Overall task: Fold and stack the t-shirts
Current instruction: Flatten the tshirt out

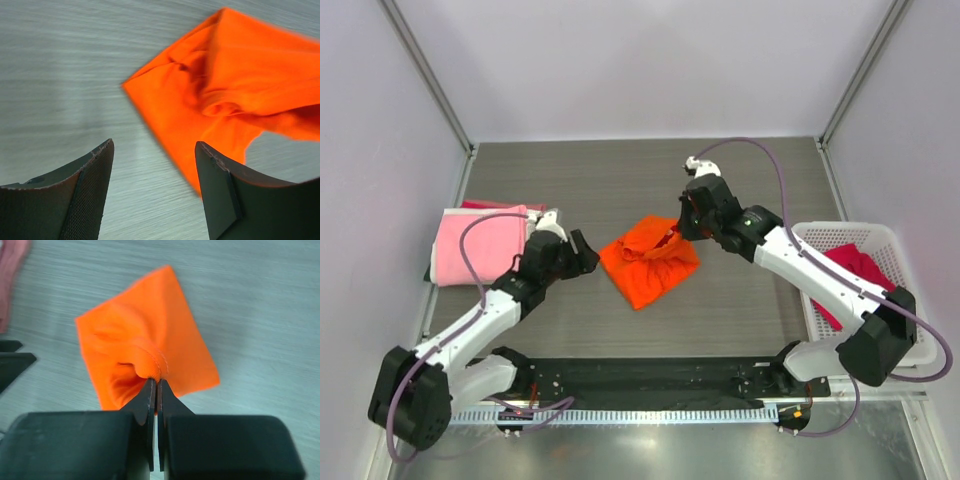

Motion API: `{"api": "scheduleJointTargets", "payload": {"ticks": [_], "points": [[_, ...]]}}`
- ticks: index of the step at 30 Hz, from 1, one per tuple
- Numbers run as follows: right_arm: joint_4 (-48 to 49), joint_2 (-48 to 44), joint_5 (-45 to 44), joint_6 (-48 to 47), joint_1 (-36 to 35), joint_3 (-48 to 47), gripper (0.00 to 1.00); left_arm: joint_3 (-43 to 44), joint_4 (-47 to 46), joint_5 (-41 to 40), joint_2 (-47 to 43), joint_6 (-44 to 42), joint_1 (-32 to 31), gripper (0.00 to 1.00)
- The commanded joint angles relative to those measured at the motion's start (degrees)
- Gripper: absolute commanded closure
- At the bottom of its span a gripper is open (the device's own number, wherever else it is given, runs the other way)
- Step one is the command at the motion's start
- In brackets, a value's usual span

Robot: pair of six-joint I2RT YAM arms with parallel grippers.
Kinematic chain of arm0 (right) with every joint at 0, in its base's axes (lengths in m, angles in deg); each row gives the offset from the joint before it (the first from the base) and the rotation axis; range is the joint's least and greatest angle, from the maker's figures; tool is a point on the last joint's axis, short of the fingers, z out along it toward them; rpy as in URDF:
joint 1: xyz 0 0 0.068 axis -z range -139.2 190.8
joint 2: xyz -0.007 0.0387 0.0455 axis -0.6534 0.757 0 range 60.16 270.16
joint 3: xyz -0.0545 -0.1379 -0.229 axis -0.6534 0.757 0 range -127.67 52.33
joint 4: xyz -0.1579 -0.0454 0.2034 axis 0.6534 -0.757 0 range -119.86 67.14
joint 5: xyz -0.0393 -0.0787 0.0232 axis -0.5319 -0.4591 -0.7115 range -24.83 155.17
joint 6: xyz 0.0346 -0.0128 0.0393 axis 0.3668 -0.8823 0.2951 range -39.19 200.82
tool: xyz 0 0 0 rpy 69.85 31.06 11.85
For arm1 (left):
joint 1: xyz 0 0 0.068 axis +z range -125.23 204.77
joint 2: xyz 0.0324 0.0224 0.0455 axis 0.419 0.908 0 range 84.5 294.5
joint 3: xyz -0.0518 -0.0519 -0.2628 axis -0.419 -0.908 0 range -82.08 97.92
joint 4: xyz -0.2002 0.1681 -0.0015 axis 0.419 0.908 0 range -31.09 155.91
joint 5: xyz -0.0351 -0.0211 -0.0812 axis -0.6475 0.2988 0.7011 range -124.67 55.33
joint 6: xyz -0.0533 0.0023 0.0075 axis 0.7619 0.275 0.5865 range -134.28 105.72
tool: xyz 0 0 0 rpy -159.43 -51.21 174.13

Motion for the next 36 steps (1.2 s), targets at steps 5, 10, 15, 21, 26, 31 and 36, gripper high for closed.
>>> {"api": "scheduleJointTargets", "payload": {"ticks": [5,10,15,21,26,31,36], "points": [[-8.7,17.8,4.9,-3.8,-12.8,-26.6,0.99,-6.8,6.7,-26.7,-17.1,3.2,0.2,0.23],[-17.7,26.0,6.1,-6.3,-13.5,-63.4,0.99,-9.2,8.7,-32.4,-24.5,4.3,0.5,0.23],[-9.1,14.4,12.8,0.8,2.9,-59.5,0.99,-10.9,8.2,-33.0,-30.3,3.9,0.5,0.24],[0.6,3.4,17.2,7.6,28.0,-24.0,0.99,-11.0,7.9,-32.1,-30.1,3.1,0.6,0.24],[3.4,-0.8,21.8,6.2,33.2,-4.2,0.40,-10.4,6.5,-29.9,-27.3,1.8,0.6,0.23],[6.9,-6.8,16.4,3.7,33.3,8.8,0.28,-9.8,4.5,-25.0,-23.7,0.1,0.5,0.23],[6.8,-7.0,15.6,-1.0,33.3,9.7,0.32,-8.1,2.5,-20.3,-18.8,-0.1,0.5,0.24]]}}
